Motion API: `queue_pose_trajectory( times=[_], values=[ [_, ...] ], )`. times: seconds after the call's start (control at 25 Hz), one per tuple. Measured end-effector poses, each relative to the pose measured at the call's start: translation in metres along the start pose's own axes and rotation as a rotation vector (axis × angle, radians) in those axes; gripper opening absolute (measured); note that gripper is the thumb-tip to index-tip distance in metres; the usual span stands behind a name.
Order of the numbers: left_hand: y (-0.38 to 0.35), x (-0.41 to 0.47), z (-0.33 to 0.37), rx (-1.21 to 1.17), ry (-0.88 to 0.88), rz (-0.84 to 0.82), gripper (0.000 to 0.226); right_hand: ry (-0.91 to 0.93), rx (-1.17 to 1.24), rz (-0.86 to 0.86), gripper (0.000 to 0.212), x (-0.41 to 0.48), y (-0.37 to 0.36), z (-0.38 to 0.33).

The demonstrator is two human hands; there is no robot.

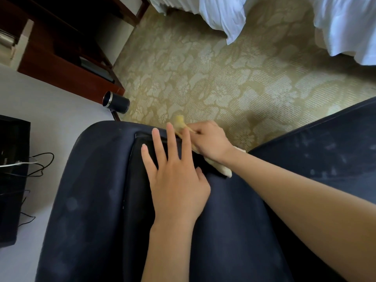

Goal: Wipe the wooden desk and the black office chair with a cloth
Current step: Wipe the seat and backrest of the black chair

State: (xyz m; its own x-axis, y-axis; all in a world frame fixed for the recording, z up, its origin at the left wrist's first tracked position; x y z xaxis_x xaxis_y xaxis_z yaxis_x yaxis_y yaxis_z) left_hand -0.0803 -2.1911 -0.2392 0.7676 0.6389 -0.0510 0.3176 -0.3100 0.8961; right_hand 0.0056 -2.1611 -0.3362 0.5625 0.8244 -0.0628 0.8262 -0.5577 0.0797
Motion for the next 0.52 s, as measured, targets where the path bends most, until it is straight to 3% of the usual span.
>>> queue_pose_trajectory(
  times=[0.2, 0.52],
  values=[
    [-0.007, -0.002, 0.002, 0.111, -0.018, -0.025, 0.070, -0.214, 0.141, -0.015, 0.045, -0.005, 0.005, 0.060],
    [-0.011, -0.001, 0.004, 0.184, -0.031, -0.044, 0.067, -0.594, -0.164, 0.006, 0.038, -0.029, 0.034, 0.174]
  ],
)
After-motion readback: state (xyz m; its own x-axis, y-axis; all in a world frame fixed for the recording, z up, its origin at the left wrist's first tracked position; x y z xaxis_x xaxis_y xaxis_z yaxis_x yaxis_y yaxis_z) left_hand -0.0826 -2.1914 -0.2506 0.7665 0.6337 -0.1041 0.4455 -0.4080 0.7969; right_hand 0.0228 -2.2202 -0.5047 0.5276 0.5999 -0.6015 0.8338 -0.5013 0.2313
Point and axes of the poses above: each hand's wrist, its own x-axis towards the middle knuckle, its own y-axis out of the back of the hand, z = x × y, the point moved 8 cm from there along x, towards the middle knuckle
